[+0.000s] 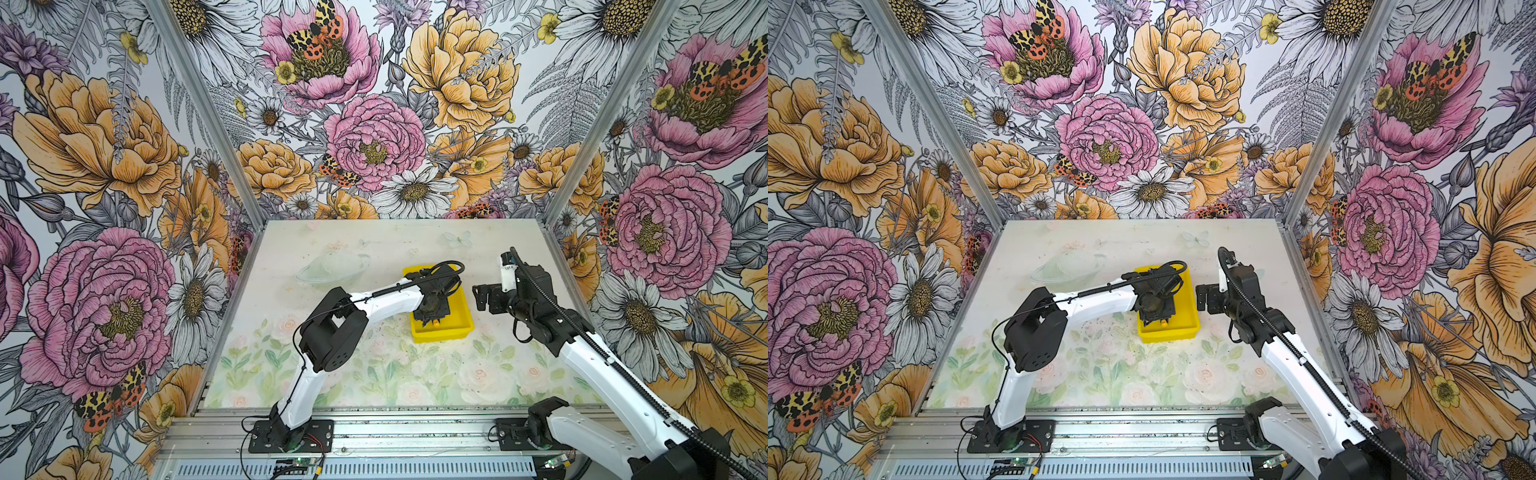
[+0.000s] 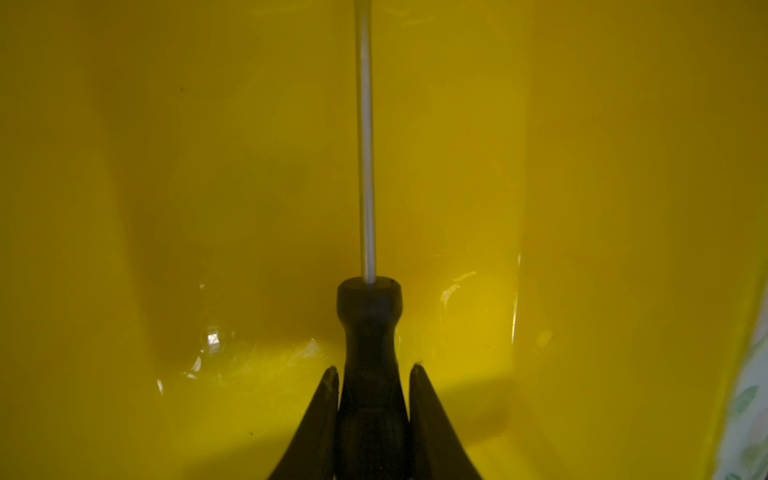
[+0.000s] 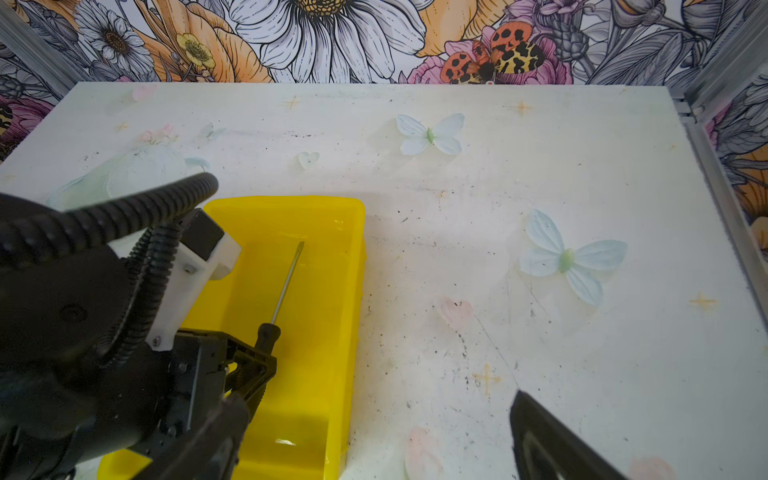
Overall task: Put the screwdriver in the bin
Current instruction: 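Lower the screwdriver into the yellow bin and open the left gripper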
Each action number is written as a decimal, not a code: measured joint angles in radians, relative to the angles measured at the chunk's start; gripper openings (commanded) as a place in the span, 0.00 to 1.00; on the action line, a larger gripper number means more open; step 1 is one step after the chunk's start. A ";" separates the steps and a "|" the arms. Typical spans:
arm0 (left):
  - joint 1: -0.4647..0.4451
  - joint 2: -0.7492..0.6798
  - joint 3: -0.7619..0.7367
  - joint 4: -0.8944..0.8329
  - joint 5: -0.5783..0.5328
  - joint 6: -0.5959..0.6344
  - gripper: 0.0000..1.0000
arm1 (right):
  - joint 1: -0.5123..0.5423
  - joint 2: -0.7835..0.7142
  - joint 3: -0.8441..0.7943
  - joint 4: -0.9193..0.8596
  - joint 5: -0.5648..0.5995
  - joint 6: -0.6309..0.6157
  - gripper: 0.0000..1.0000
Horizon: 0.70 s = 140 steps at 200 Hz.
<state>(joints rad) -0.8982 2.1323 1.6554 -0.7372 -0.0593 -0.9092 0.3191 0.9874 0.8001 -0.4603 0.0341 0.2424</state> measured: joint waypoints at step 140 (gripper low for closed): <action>0.000 0.038 0.055 -0.052 -0.003 0.000 0.31 | 0.000 -0.024 -0.012 -0.003 0.041 -0.034 0.99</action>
<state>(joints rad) -0.8978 2.1700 1.7103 -0.7895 -0.0628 -0.9089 0.3191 0.9630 0.7883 -0.4629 0.0753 0.2081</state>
